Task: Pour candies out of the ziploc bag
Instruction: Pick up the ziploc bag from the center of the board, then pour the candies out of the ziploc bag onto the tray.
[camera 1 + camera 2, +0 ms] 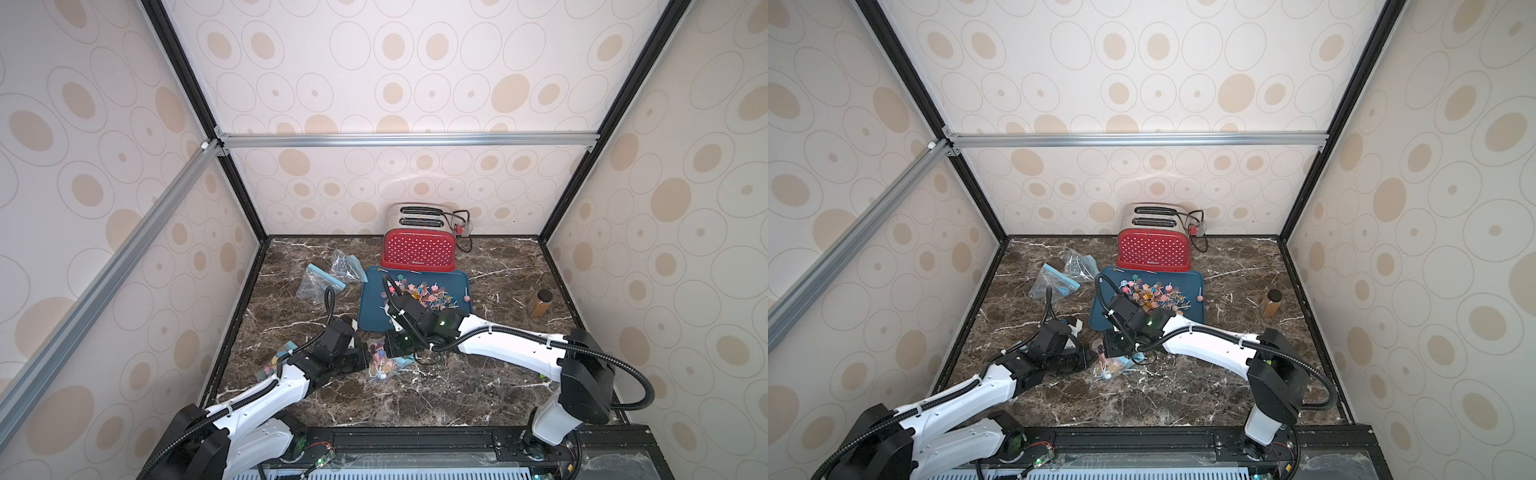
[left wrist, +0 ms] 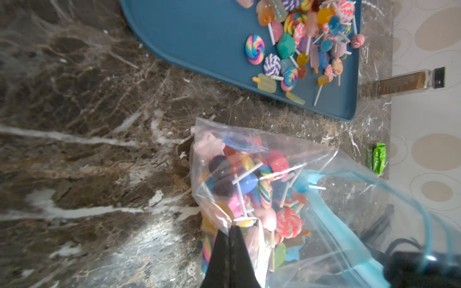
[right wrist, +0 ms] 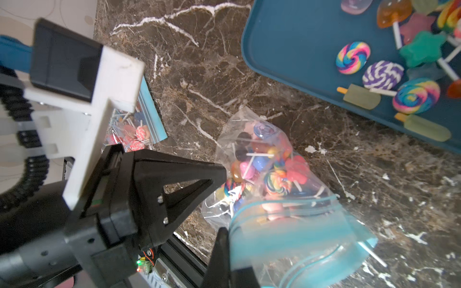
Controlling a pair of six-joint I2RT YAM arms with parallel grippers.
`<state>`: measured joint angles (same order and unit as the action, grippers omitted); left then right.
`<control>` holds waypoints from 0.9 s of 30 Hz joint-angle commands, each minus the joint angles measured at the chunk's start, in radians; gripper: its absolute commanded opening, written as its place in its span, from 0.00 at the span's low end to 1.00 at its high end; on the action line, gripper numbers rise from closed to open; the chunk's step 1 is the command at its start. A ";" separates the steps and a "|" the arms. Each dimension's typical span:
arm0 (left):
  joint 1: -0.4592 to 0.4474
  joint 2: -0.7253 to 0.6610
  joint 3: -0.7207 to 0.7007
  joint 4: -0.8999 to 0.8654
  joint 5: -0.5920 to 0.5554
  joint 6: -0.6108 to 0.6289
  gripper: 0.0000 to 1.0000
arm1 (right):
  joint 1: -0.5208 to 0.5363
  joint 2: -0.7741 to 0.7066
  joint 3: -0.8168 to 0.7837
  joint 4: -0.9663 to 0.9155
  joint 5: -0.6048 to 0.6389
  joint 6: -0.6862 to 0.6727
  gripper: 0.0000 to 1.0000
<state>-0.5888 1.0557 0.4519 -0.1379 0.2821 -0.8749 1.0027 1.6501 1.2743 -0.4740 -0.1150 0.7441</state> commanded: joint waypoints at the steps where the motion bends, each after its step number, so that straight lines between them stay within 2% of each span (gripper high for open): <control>1: 0.007 -0.015 0.086 0.008 -0.030 -0.005 0.00 | -0.010 -0.008 0.067 -0.052 0.043 -0.037 0.00; 7: 0.007 0.051 0.234 -0.049 -0.105 0.057 0.00 | -0.074 0.031 0.167 -0.101 0.030 -0.101 0.00; 14: 0.074 0.262 0.474 -0.088 -0.136 0.150 0.00 | -0.203 0.154 0.345 -0.160 -0.036 -0.200 0.00; 24: 0.197 0.589 0.783 -0.078 -0.105 0.197 0.00 | -0.340 0.388 0.598 -0.212 -0.114 -0.269 0.00; 25: 0.199 0.613 0.807 -0.086 -0.054 0.226 0.00 | -0.347 0.409 0.618 -0.216 -0.122 -0.269 0.00; 27: 0.199 0.652 0.857 -0.092 -0.026 0.240 0.00 | -0.355 0.445 0.646 -0.220 -0.128 -0.270 0.00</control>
<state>-0.3977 1.6848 1.2259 -0.2230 0.2039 -0.6903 0.6529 2.0613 1.8751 -0.6540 -0.2085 0.5018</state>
